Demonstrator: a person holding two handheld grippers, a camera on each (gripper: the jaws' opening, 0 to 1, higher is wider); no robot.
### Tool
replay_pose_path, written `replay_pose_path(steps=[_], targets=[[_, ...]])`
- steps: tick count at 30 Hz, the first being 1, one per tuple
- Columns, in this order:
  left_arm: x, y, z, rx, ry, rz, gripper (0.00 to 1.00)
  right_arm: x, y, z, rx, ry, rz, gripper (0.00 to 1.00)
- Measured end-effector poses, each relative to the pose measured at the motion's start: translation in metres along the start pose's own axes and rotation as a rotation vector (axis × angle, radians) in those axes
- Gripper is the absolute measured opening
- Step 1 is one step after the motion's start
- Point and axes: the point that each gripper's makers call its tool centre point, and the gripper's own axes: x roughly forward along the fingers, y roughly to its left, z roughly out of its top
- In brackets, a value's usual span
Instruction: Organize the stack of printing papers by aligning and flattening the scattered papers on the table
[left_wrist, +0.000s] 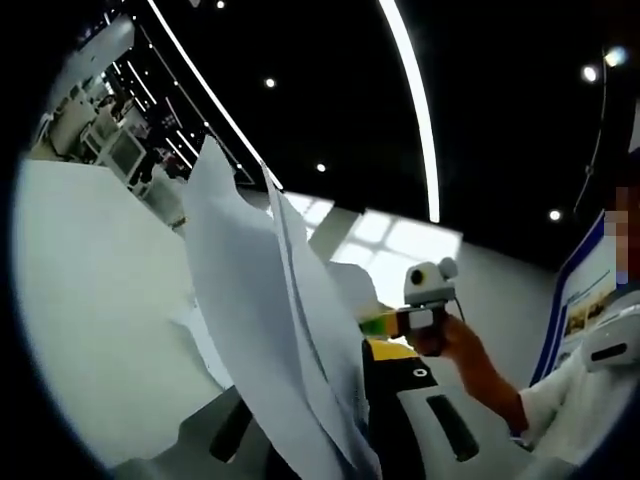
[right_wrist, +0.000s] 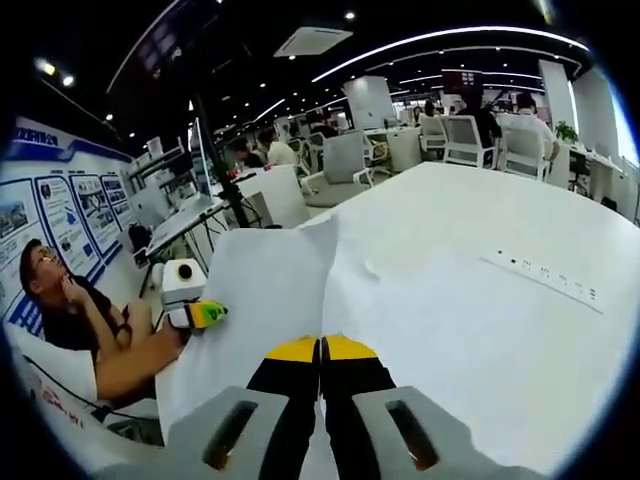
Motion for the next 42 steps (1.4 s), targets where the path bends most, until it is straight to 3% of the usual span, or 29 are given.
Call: replay_pose_path(steps=[34, 42], targets=[[0.0, -0.002, 0.0, -0.004, -0.004, 0.001, 0.2, 0.02, 0.02, 0.01, 0.054, -0.035, 0.055, 0.0], [-0.001, 0.002, 0.001, 0.02, -0.008, 0.017, 0.07, 0.021, 0.022, 0.009, 0.022, -0.037, 0.054, 0.0]])
